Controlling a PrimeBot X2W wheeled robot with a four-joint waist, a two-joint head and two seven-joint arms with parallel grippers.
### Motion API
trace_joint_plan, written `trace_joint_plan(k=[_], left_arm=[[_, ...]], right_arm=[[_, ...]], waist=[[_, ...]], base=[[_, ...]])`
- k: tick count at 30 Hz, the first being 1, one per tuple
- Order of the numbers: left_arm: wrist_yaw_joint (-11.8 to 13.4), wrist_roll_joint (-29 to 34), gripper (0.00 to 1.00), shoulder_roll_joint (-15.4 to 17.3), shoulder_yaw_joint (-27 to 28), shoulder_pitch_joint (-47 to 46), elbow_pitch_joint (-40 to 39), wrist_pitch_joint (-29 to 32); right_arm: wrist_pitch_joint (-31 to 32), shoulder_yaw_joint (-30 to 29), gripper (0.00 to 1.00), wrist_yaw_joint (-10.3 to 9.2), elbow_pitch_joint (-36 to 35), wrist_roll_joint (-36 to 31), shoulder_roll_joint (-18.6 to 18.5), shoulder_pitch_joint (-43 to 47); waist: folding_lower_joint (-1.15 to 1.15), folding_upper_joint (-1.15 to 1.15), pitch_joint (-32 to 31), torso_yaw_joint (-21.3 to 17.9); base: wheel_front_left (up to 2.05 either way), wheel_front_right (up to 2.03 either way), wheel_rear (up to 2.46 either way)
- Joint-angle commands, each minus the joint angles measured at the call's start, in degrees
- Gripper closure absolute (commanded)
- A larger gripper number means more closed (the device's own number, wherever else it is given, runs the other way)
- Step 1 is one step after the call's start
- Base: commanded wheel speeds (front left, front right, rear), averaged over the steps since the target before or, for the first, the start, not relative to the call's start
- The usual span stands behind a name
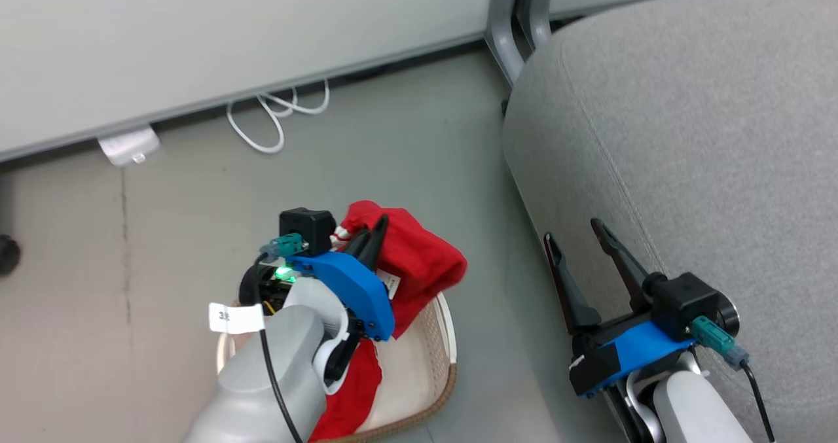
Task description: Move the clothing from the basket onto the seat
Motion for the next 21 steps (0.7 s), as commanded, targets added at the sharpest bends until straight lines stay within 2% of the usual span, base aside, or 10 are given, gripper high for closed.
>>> trace_joint_plan(k=[1,11,21], left_arm=[[-0.2,-0.7,1.00,0.0,-1.4,0.1,-0.9,-0.3],[-0.2,-5.2,1.00,0.0,-11.1,-3.8,-6.2,-1.1],[-0.2,-8.0,1.00,0.0,-16.5,-9.2,-7.2,-2.0]], right_arm=[[0.5,-0.1,0.00,0.03,0.0,-0.3,-0.2,1.4],[3.1,0.5,0.00,0.03,-1.1,-0.2,-0.2,5.5],[4.4,0.5,0.00,0.03,-2.4,0.2,-0.2,6.4]], waist=[[0.02,0.00,-4.7,2.2],[0.02,0.00,-12.5,3.8],[0.02,0.00,-14.7,4.1]], base=[[0.00,0.00,0.00],[0.00,0.00,0.00],[0.00,0.00,0.00]])
